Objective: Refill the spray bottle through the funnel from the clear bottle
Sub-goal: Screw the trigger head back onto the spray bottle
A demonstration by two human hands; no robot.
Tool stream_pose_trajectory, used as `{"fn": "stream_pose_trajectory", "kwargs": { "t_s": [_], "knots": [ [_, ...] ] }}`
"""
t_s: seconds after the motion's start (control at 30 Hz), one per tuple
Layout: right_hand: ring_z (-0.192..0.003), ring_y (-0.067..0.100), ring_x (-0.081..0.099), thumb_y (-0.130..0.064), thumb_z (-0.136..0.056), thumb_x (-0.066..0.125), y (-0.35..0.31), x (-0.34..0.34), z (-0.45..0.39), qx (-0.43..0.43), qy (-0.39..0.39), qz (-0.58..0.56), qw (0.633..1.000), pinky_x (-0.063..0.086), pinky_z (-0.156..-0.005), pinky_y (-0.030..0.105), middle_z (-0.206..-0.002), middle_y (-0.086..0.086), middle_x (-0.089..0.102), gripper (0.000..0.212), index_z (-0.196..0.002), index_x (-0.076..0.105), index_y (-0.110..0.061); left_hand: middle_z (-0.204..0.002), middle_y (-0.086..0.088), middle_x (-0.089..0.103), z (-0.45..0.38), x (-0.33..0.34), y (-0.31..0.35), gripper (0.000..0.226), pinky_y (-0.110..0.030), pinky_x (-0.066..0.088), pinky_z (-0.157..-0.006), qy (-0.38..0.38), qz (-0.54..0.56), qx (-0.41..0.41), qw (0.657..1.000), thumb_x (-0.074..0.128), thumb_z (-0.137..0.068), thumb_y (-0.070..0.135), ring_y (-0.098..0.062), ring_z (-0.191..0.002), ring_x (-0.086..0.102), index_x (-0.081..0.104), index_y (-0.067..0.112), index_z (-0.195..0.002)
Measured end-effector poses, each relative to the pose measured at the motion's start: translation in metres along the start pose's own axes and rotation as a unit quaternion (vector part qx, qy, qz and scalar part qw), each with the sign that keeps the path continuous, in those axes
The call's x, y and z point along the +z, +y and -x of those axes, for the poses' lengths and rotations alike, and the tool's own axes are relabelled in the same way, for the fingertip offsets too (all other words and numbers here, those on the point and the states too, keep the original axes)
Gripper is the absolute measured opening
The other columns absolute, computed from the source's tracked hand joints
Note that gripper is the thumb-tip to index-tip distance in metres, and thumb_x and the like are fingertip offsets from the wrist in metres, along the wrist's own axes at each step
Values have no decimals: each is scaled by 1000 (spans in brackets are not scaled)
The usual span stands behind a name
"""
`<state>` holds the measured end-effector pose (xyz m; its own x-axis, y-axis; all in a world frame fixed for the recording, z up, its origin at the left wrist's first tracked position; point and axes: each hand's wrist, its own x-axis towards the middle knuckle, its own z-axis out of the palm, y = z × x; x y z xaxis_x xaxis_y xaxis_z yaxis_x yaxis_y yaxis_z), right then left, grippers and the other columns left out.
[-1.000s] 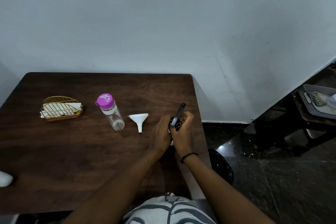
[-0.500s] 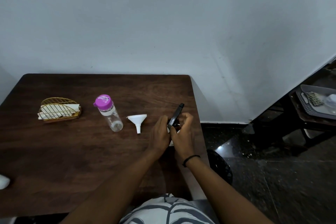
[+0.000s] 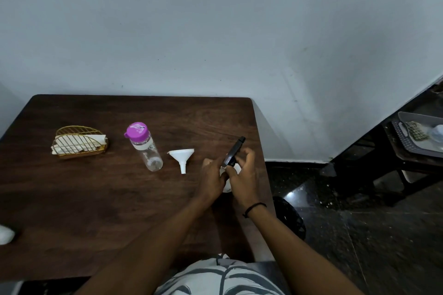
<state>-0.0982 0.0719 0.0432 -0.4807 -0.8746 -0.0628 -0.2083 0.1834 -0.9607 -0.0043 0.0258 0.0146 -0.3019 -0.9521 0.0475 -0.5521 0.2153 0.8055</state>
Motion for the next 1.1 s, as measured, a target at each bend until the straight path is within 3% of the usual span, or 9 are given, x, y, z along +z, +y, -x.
{"fn": "stream_pose_trajectory", "kwargs": {
  "t_s": [0.17, 0.37, 0.53, 0.63, 0.73, 0.8, 0.9, 1.03, 1.1],
  "knots": [
    [-105, 3, 62, -13, -86, 70, 2, 8, 3, -9, 54, 28, 998, 57, -85, 33, -113, -10, 66, 38, -106, 44, -33, -84, 5, 48, 7, 2, 7, 16, -31, 48, -68, 33, -9, -5, 999, 54, -92, 11, -17, -86, 54, 64, 10, -104],
    [-105, 0, 62, -8, -89, 69, 5, 3, 0, -9, 6, -13, 1000, 49, -84, 11, -113, -12, 66, 33, -116, 58, -23, -88, 3, 57, 3, 5, 3, 20, -30, 47, -73, 15, 3, -11, 1000, 63, -85, 9, -14, -91, 50, 63, 13, -105],
    [-101, 2, 63, -5, -90, 66, 10, -5, -11, -45, -57, 13, 997, 50, -84, 14, -109, -4, 70, 25, -112, 68, -15, -95, -6, 56, -7, -3, 2, 22, -27, 43, -80, -67, 68, -28, 995, 61, -86, 9, -16, -97, 50, 68, 15, -106],
    [-101, 0, 59, -2, -90, 67, 13, -7, -18, -74, -65, 37, 994, 45, -88, 11, -111, 6, 65, 24, -113, 67, -7, -81, -3, 57, -14, -9, 3, 18, -28, 44, -71, -99, 113, -13, 988, 54, -84, 15, -18, -85, 56, 64, 30, -83],
    [-94, -5, 57, -2, -89, 67, 14, -7, -20, -78, -60, 54, 994, 43, -81, 8, -106, 5, 66, 20, -109, 69, -6, -88, -4, 55, -10, -5, 3, 15, -32, 48, -79, -70, 85, -24, 994, 61, -88, 5, -21, -90, 56, 69, 10, -100],
    [-96, 0, 59, -7, -88, 68, 17, -3, -20, -87, -40, 65, 993, 48, -83, 16, -102, -3, 68, 17, -103, 71, -14, -97, -10, 52, -7, 1, 0, 23, -28, 46, -83, -43, 50, -31, 997, 63, -89, 5, -21, -96, 54, 66, 5, -112],
    [-98, 18, 59, -23, -85, 67, 23, 2, -19, -91, -17, 119, 989, 51, -87, 40, -99, -17, 67, 13, -96, 69, -27, -95, -10, 50, -3, 6, 3, 21, -19, 42, -76, -8, 46, -32, 998, 61, -88, 1, -19, -91, 53, 65, 4, -108],
    [-100, 15, 54, -25, -86, 64, 17, 8, -10, -79, 25, 191, 978, 42, -92, 41, -107, -15, 65, 16, -101, 67, -26, -91, -2, 50, 5, 10, 8, 18, -19, 43, -73, 49, 51, -49, 996, 55, -89, -3, -20, -89, 54, 64, 0, -105],
    [-101, 14, 53, -23, -88, 65, 16, 11, -6, -64, 41, 208, 975, 38, -91, 37, -110, -12, 65, 17, -104, 67, -24, -105, -17, 56, 8, 11, 9, 23, -26, 46, -81, 41, 36, -63, 997, 54, -91, -2, -28, -97, 56, 62, -2, -112]
  ]
}}
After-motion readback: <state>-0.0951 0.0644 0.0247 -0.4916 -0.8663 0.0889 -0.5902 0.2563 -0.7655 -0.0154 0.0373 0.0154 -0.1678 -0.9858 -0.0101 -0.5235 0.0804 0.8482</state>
